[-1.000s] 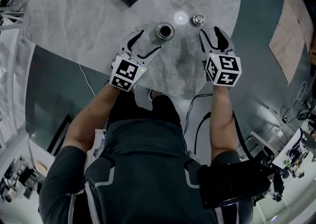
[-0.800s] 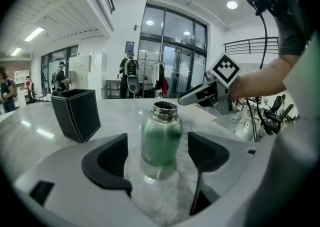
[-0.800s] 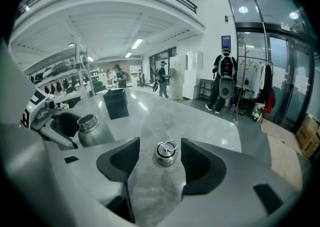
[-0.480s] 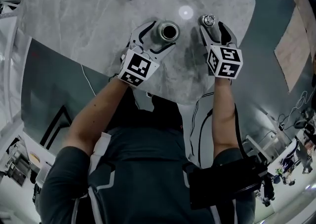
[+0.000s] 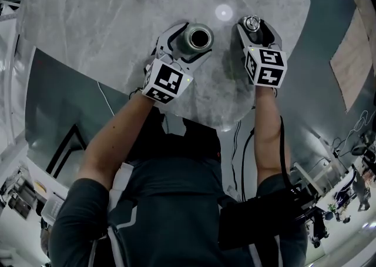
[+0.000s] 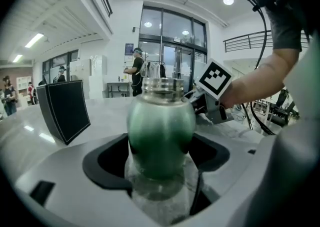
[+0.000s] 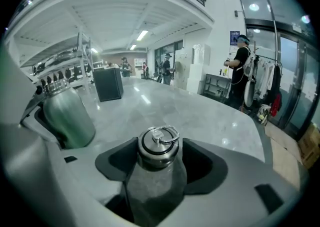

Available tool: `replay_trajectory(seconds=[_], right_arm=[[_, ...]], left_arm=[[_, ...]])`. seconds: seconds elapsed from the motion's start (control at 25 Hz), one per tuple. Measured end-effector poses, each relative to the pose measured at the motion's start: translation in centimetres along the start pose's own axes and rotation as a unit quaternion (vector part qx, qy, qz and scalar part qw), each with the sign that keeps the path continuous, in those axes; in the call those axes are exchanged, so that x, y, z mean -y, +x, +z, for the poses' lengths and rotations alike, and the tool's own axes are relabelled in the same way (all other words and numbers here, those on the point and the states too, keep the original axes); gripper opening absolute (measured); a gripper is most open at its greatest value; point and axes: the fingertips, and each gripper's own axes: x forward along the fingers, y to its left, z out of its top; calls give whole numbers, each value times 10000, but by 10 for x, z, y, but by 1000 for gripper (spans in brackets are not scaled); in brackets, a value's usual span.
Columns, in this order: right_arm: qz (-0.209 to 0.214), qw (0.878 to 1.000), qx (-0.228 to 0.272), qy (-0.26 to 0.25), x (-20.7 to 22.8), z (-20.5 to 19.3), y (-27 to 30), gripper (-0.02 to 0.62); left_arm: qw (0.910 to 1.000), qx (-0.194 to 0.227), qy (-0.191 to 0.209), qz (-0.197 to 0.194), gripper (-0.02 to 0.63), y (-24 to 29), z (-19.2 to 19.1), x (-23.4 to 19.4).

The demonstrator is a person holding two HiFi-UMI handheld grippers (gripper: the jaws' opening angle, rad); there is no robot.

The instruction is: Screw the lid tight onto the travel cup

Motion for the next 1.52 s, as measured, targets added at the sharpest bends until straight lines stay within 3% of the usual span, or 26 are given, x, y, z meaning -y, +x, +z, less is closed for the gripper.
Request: replay_trajectory(seconds=[0.52, 1.08, 1.28, 1.52], right_arm=[[-16, 9998, -3, -201, -2, 4, -1, 273], [90, 9996, 264, 102, -16, 10, -45, 272], [69, 9989, 344, 301, -20, 24, -80, 272], [155, 9966, 687, 428, -35, 69, -146, 272]], left_arm=[[10000, 39, 76, 4, 371, -1, 4, -2], [9993, 102, 154, -319, 368, -13, 6, 4], [9982, 258, 282, -462, 368, -38, 28, 9], [9959, 392, 448, -687, 368, -96, 76, 22]])
